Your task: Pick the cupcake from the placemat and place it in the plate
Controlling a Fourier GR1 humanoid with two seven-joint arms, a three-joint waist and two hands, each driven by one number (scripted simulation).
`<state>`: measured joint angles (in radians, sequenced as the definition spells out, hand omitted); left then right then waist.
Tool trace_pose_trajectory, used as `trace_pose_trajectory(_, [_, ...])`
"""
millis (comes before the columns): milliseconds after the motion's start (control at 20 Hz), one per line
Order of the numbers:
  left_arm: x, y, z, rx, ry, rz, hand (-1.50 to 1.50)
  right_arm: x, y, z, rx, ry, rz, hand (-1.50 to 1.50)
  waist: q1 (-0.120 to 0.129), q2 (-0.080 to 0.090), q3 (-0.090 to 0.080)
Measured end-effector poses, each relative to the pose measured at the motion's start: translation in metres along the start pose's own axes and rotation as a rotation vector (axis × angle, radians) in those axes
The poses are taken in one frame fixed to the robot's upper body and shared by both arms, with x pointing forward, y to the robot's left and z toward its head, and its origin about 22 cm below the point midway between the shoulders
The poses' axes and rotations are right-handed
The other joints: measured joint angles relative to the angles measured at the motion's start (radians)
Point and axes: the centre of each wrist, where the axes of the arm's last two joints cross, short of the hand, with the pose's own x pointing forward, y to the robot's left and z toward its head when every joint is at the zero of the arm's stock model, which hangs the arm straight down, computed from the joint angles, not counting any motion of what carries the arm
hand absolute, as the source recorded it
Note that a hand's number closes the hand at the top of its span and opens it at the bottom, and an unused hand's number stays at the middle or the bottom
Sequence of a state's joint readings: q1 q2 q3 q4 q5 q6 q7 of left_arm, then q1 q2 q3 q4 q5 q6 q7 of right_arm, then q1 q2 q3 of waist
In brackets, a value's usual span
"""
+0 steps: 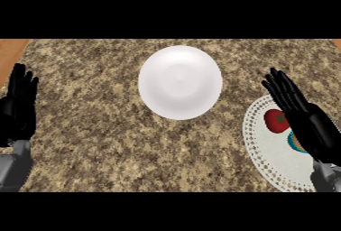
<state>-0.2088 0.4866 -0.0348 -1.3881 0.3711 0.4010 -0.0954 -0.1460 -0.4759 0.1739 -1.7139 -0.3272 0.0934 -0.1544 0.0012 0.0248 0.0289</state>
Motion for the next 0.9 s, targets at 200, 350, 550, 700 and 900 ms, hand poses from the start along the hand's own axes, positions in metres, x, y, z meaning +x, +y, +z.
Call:
trace_pose_trajectory(200, [-0.012,0.01,0.011,-0.062,0.013,-0.119,0.0,-0.005,-0.019,0.004,-0.104,-0.002,-0.2,-1.5,-0.001,-0.015,-0.016])
trace_pose_trajectory(350, [-0.027,0.02,0.027,-0.135,0.029,-0.239,0.0,-0.004,-0.046,0.012,-0.225,0.036,-0.255,-1.5,-0.008,-0.019,-0.023])
trace_pose_trajectory(550, [-0.045,0.032,0.049,-0.204,0.07,-0.318,0.0,-0.001,-0.075,0.034,-0.514,0.014,-0.19,-1.5,-0.017,-0.026,-0.027])
trace_pose_trajectory(700, [-0.052,0.036,0.064,-0.231,0.079,-0.338,0.0,0.002,-0.077,0.057,-0.671,-0.039,-0.21,-1.5,-0.021,-0.03,-0.028])
trace_pose_trajectory(900, [-0.058,0.041,0.076,-0.244,0.081,-0.351,0.0,0.015,-0.082,0.099,-0.745,-0.086,-0.225,-1.5,-0.018,-0.03,-0.028])
